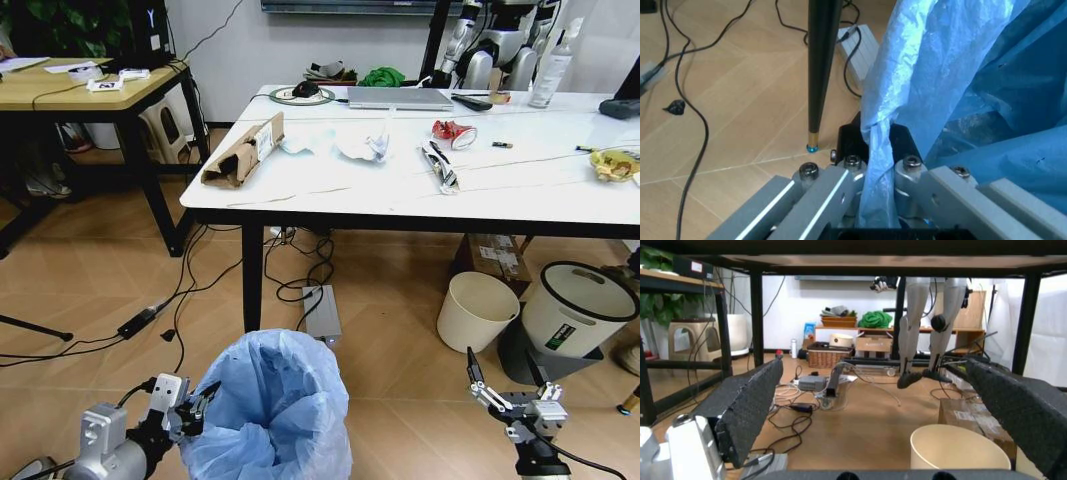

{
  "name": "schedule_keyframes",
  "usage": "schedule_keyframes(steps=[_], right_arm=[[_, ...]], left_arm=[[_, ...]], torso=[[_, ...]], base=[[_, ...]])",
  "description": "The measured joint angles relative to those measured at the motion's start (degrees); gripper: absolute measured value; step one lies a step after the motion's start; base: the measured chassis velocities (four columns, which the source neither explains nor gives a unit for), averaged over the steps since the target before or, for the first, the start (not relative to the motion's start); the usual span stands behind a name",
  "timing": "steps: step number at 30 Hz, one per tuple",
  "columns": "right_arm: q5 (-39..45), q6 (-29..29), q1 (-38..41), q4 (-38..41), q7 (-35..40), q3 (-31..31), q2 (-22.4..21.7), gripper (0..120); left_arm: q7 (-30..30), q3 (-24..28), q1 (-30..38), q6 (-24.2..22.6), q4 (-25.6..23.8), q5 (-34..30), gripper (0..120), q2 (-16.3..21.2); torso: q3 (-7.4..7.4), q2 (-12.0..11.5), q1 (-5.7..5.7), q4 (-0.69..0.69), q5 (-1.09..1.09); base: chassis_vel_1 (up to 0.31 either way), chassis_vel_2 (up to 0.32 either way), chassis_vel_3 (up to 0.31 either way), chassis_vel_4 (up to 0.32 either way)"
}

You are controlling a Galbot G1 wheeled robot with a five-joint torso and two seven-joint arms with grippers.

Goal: Pick up the trash bin and place the trash from the table into it.

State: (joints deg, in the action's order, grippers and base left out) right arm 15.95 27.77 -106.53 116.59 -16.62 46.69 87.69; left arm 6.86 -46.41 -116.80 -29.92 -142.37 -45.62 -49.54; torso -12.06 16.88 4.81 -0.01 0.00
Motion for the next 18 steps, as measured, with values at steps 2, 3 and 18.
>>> schedule_keyframes(steps=[2,3,18], right_arm=[[-0.03,0.0,0.09,0.0,-0.01,-0.01,0.0,100],[-0.04,-0.05,0.15,0.0,-0.01,-0.02,0.0,100],[-0.05,-1.06,0.9,-0.36,-0.01,-0.18,-0.23,100]], left_arm=[[0.0,-0.01,0.0,0.0,0.0,0.01,0,0.01],[0.0,-0.01,-0.01,0.0,0.04,0.06,0,0.03],[0.0,0.0,0.24,0.0,0.63,0.29,0,0.15]], torso=[[-0.28,0.45,0.15,0.0,0.0],[-0.53,0.83,0.29,0.0,0.0],[-2.71,3.98,1.25,0.0,0.0]], base=[[0.0,0.0,0.0,0.0],[0.0,0.0,0.0,0.0],[0.0,0.0,0.0,0.0]])
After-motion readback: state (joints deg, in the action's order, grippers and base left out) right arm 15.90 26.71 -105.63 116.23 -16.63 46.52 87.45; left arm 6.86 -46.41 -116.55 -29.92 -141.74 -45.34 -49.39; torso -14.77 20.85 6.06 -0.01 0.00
